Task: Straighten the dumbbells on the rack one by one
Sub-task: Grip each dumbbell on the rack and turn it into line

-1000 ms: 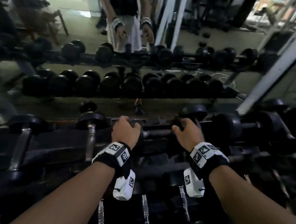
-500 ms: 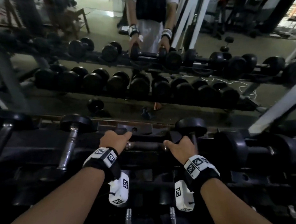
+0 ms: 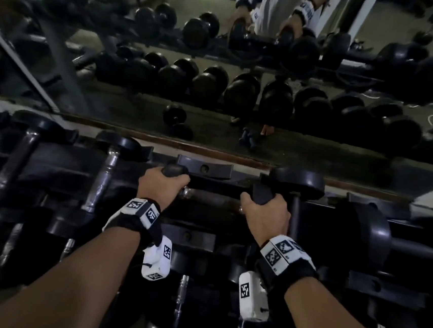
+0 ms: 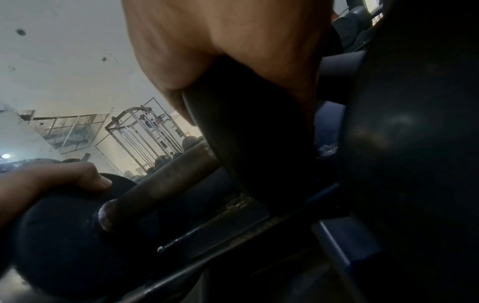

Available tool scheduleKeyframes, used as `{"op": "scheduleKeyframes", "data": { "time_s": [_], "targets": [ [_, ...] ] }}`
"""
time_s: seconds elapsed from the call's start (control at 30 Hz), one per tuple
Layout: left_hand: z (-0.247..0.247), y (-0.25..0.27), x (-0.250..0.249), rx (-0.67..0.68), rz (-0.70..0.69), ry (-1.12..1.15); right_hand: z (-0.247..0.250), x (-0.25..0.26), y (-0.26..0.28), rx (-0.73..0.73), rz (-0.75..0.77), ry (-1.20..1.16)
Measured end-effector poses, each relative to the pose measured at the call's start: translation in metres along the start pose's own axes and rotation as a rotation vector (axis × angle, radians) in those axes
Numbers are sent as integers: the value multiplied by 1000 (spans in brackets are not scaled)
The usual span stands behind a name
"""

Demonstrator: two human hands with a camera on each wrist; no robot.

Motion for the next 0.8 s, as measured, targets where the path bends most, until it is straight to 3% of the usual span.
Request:
{"op": "scheduleKeyframes", "data": {
  "time_s": [0.53, 0.8],
  "targets": [
    [14, 22, 26, 87, -139, 62, 1, 0, 35, -64, 62, 144],
    [44, 41, 32, -102, -72, 195, 2, 50, 35, 11, 289, 243]
  ]
}}
Point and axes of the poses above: each hand's wrist, its own y-axis away from the middle knuckle, its own z-axis out of the back of the hand, x = y × z, the point moved 4 cm from there along -y, towards the middle knuckle, and after that the axes turned 1 degree about z, right-handed, at the moved point
